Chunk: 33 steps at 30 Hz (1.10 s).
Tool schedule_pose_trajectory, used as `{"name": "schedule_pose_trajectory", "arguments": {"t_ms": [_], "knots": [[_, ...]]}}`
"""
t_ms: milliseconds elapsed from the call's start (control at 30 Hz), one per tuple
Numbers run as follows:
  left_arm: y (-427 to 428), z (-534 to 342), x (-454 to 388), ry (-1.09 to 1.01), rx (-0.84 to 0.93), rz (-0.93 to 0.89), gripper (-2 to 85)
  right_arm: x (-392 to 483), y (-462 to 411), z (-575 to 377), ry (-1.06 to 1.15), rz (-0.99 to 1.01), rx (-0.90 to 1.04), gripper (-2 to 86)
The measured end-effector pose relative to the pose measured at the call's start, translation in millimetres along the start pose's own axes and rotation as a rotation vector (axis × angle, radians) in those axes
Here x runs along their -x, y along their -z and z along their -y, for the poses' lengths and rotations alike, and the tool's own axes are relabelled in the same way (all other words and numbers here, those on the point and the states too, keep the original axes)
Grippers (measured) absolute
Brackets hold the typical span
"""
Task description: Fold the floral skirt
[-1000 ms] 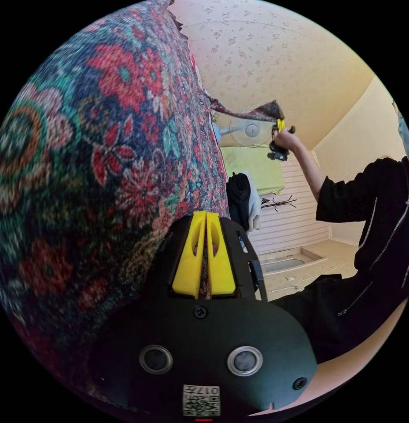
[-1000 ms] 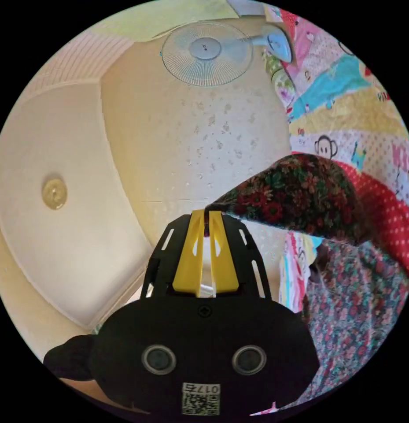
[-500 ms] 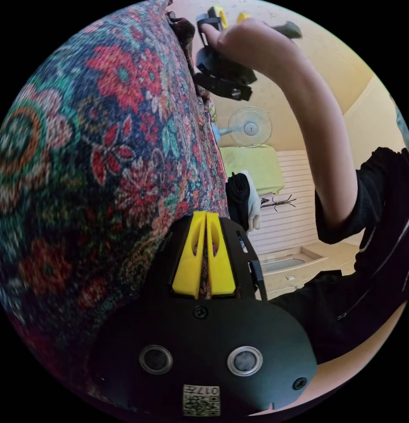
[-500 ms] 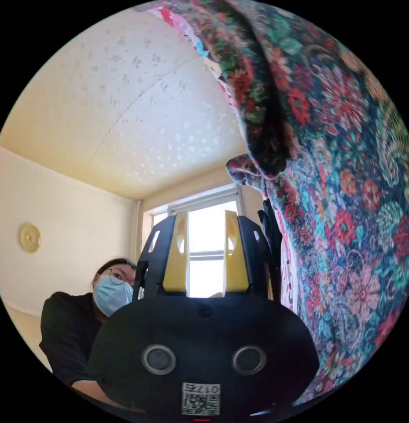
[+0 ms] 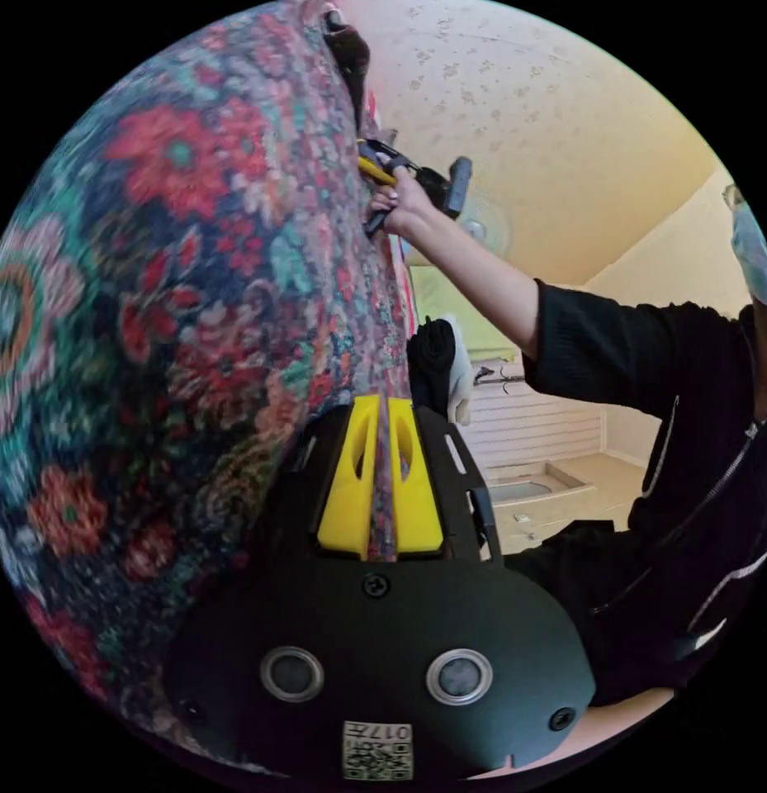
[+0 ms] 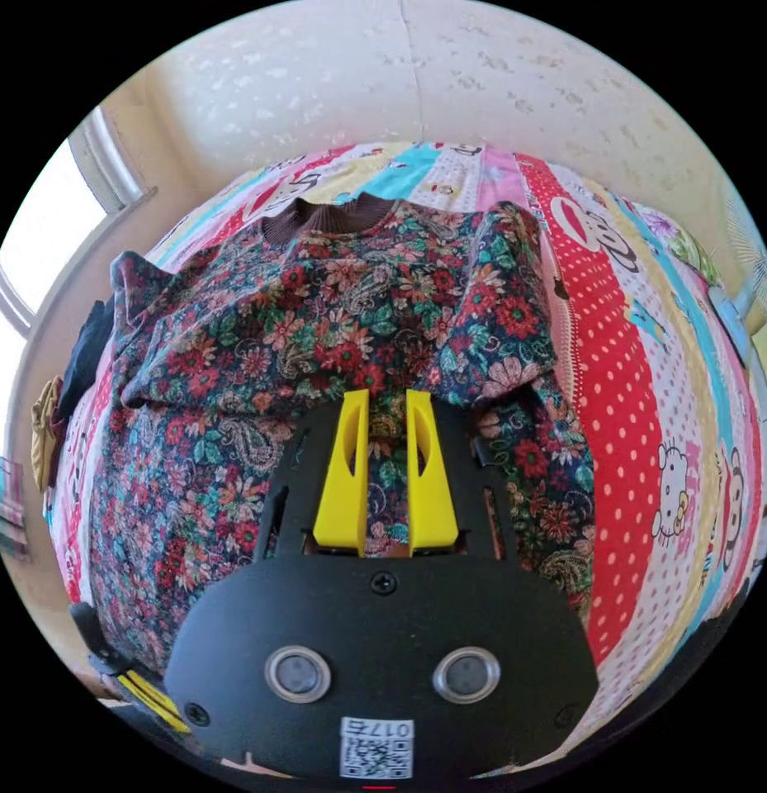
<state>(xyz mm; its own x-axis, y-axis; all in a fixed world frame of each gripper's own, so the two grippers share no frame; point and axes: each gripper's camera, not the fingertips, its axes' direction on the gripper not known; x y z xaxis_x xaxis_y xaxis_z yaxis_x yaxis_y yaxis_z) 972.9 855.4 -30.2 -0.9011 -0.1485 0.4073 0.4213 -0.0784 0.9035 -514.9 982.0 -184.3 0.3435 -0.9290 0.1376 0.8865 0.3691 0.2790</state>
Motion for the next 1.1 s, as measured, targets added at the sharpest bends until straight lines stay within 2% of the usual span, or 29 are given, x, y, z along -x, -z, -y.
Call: {"name": "schedule_pose_trajectory", "arguments": {"t_ms": [67,133,200,233,300,367,433,500,600,633,733,800,867,900,967,1033,1100], "knots": [[1,14,-25,-0.085,-0.015,0.004,5.8,23,3,-16,0.034,-0.058,-0.081,7.7],[18,41,-52,-0.168,-0.109,0.037,7.5,41,1,-20,0.055,-0.115,-0.094,7.7],[63,93,-82,-0.229,-0.347,0.122,8.4,53,-1,-22,0.065,-0.139,-0.105,7.7],[75,107,-89,-0.252,-0.410,0.158,8.5,58,-1,-23,0.066,-0.137,-0.108,7.7],[108,163,-101,-0.310,-0.598,0.381,9.3,61,0,-24,0.058,-0.113,-0.112,7.7],[115,215,-94,-0.332,-0.633,0.546,9.8,62,0,-23,0.045,-0.075,-0.109,7.6],[109,269,-79,-0.330,-0.564,0.676,10.0,65,-1,-22,0.041,-0.061,-0.107,7.6],[81,328,-56,-0.304,-0.403,0.807,10.6,71,-1,-22,0.046,-0.072,-0.108,7.6],[22,360,-15,-0.258,-0.157,0.934,11.1,86,-2,-22,0.067,-0.125,-0.117,7.5],[11,358,-8,-0.268,-0.141,0.962,11.1,92,-3,-22,0.076,-0.150,-0.120,7.5],[-14,327,-6,-0.363,-0.266,1.060,6.3,97,-3,-21,0.079,-0.162,-0.122,7.4],[-32,328,-10,-0.385,-0.170,1.082,0.9,96,-3,-19,0.072,-0.141,-0.121,7.4],[-40,329,-21,-0.442,-0.154,1.135,0.0,95,-2,-17,0.067,-0.126,-0.123,7.5],[-34,326,-36,-0.501,-0.234,1.146,-0.4,95,-1,-17,0.067,-0.129,-0.123,7.5],[-16,326,-58,-0.556,-0.355,1.097,-0.7,97,1,-15,0.070,-0.137,-0.129,7.8],[-9,335,-68,-0.588,-0.356,1.050,-0.8,95,9,-9,0.062,-0.113,-0.117,8.2],[-13,336,-66,-0.599,-0.370,1.200,-0.9,96,34,-4,0.110,-0.095,-0.160,8.2]]}}
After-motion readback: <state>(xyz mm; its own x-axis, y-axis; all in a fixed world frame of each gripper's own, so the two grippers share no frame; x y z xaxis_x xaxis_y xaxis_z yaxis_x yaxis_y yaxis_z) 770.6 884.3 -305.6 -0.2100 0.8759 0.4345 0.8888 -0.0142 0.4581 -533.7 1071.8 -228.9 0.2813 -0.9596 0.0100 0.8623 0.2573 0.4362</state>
